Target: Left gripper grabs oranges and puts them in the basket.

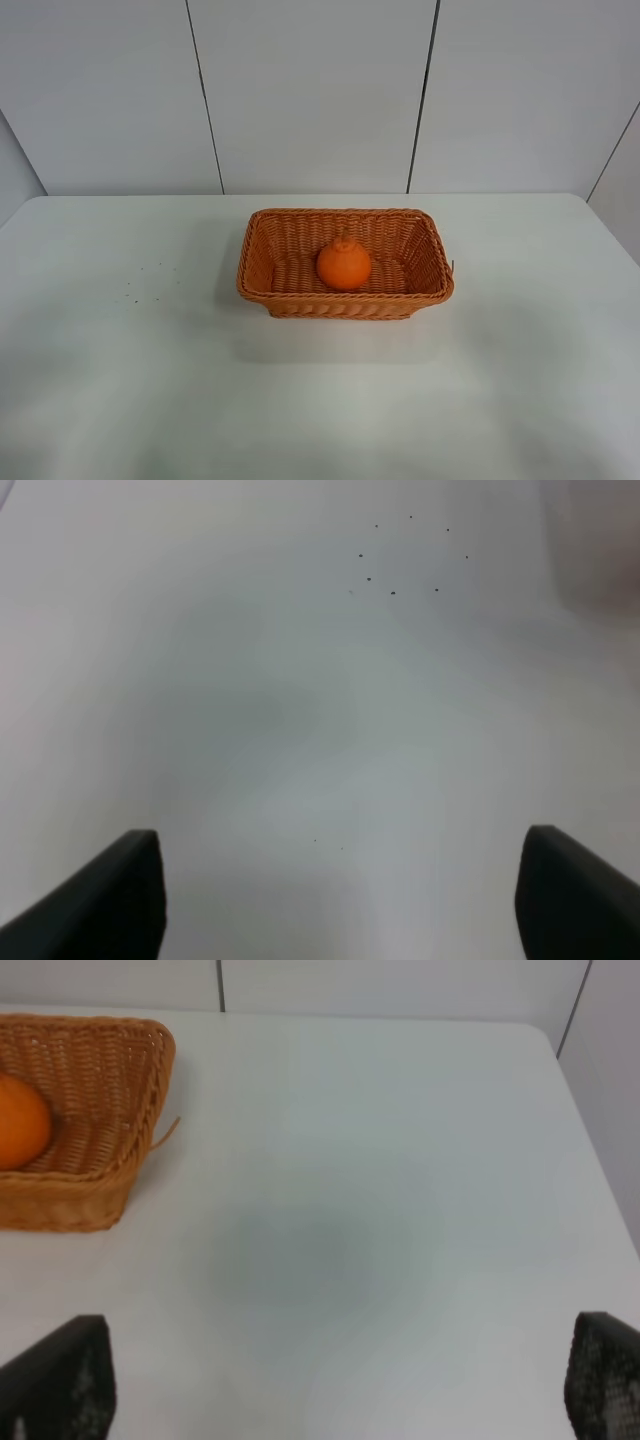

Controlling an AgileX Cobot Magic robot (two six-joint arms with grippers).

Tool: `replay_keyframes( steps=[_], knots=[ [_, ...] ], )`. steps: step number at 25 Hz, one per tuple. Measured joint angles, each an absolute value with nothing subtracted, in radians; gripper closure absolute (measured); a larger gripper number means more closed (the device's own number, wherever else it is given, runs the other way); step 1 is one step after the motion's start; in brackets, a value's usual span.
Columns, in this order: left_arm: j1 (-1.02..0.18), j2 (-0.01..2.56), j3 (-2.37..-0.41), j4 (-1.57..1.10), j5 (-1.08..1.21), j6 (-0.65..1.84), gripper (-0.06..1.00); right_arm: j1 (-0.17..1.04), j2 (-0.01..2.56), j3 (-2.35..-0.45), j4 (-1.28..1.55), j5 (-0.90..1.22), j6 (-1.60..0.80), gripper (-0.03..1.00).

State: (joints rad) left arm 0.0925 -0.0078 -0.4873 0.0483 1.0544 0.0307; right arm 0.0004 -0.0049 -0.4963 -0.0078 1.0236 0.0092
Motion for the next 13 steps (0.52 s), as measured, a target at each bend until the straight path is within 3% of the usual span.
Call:
replay_keyframes(
  steps=[13],
  knots=[
    [0.093, -0.008, -0.487, 0.051, 1.049, 0.027, 0.12, 0.0, -0.005, -0.496, -0.008, 1.024, 0.009, 0.27]
  ],
)
